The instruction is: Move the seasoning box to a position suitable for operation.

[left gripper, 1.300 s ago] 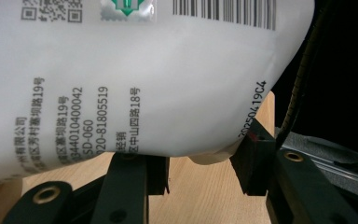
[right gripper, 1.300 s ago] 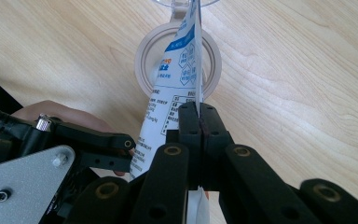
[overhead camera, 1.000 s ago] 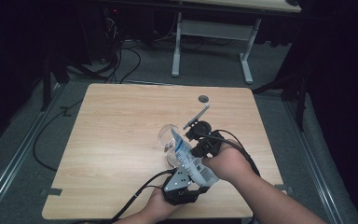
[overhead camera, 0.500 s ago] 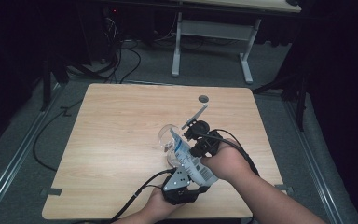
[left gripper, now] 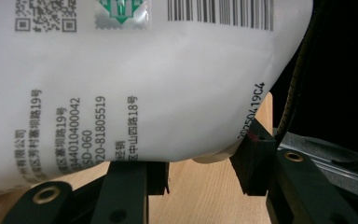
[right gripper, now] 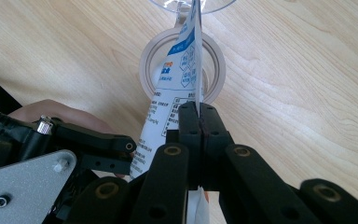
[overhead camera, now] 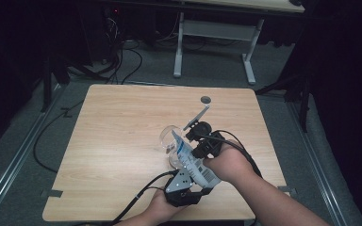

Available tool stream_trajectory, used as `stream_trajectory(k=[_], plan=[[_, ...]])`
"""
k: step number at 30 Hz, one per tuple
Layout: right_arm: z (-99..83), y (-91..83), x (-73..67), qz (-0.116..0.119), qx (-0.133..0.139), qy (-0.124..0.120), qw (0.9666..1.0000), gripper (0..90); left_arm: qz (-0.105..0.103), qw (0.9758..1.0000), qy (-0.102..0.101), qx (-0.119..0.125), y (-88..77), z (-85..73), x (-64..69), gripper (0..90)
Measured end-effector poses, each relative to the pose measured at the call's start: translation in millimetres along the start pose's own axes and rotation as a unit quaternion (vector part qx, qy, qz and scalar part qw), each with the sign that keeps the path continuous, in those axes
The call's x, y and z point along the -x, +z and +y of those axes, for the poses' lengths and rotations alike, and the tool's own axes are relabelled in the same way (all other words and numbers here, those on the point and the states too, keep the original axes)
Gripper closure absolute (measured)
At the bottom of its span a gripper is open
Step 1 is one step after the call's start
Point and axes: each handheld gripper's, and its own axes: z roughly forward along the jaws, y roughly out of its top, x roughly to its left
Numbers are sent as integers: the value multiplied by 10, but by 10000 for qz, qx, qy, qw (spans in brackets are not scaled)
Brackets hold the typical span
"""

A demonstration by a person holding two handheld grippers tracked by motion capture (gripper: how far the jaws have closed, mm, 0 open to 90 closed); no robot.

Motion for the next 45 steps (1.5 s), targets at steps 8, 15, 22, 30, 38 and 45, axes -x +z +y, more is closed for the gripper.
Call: stream_trajectory(k=[8, 15, 22, 30, 38, 45], plan=[[4, -8, -7, 17, -5, -46, 10000, 900, 0, 10000, 25, 22, 2, 11, 10, 614], [5, -13, -9, -7, -1, -55, 10000, 900, -6, 10000, 40, 32, 3, 16, 12, 614], [12, -16, -14, -19, 2, -107, 9999, 900, -10, 10000, 33, 44, -2, 21, 14, 614], [6, -20, -22, -18, -3, -56, 10000, 900, -23, 10000, 54, 40, -3, 24, 18, 614], [-1, -17, -20, -4, -2, -41, 10000, 900, -31, 10000, 56, 35, -3, 23, 22, 614], [-2, -19, -19, 1, 3, -111, 9999, 900, -39, 10000, 66, 34, -8, 24, 27, 614]])
